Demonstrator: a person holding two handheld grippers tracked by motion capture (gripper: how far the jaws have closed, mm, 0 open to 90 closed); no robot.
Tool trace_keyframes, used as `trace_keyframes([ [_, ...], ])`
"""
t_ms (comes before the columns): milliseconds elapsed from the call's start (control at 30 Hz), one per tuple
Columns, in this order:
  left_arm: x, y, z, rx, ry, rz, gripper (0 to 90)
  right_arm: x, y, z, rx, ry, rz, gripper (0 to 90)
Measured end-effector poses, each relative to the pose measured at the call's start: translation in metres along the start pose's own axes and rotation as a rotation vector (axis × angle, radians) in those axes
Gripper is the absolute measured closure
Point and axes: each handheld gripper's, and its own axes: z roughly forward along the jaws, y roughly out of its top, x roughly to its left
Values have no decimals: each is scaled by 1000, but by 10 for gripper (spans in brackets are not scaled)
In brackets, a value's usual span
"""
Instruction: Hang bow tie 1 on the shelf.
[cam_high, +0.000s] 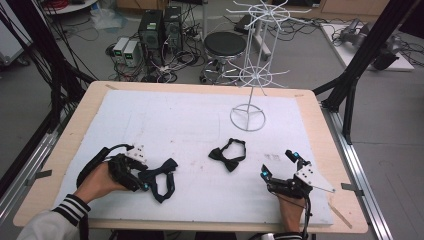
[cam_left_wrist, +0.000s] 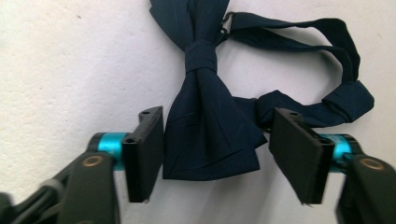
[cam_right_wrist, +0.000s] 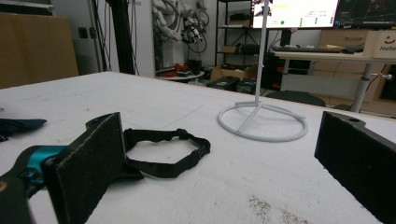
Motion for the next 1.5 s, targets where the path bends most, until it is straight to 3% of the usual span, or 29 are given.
trace_keyframes([
  [233, 3, -1, 1, 2, -27, -13, 472, 0, 0, 0, 0, 0, 0, 10],
  [433, 7, -3, 1, -5, 8, -19, 728, 0, 0, 0, -2, -1, -4, 10],
  [533, 7, -4, 0, -5, 18, -24, 793, 0, 0, 0, -3, -1, -5, 10],
  [833, 7, -3, -2, -36, 24, -15, 807, 0, 0, 0, 2, -1, 1, 10],
  [1133, 7, -2, -12, -163, 1, -9, 807, 0, 0, 0, 1, -2, 1, 10],
  [1500, 6, 1, -18, -273, -31, 2, 805, -2, 0, 0, 3, -3, 14, 10],
])
